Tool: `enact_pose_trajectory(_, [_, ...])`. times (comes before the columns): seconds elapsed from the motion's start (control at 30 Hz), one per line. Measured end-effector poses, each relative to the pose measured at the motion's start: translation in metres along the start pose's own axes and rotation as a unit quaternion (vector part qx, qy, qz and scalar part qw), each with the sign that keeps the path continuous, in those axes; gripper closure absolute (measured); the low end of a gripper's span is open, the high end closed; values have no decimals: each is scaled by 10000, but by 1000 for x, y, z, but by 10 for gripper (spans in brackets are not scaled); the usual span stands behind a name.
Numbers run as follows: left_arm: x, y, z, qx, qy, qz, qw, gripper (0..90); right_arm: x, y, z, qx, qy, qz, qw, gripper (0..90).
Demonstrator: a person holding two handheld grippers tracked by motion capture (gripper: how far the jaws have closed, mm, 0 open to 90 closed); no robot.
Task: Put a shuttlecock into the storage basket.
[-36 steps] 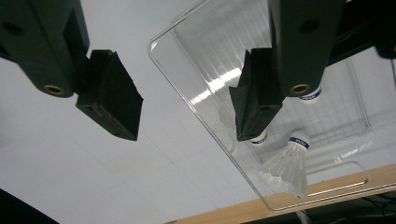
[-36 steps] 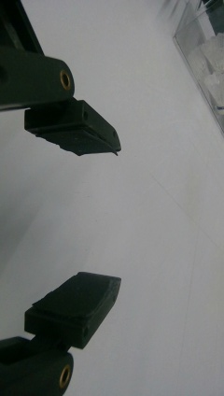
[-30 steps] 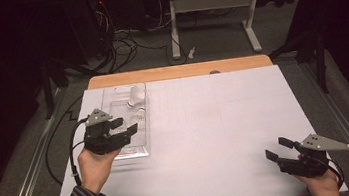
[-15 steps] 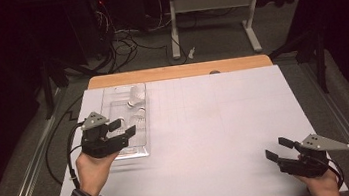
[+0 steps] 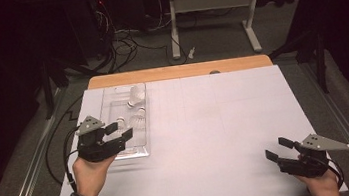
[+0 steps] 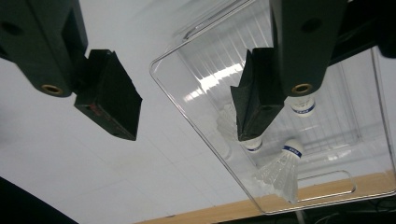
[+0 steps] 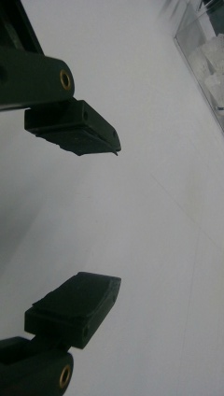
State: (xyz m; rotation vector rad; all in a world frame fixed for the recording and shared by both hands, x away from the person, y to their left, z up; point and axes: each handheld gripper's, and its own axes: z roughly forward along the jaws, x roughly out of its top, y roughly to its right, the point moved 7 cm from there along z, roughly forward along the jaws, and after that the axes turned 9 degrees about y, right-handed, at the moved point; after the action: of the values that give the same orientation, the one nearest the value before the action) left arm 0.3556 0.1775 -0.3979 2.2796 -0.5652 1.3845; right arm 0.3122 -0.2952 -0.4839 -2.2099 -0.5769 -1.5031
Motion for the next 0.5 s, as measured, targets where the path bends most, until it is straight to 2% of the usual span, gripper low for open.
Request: enact_pose_trajectory(0.5, [-4,-4,-7,45,44,-31,10000,410,0,0,0,2,0,-9,10000,303])
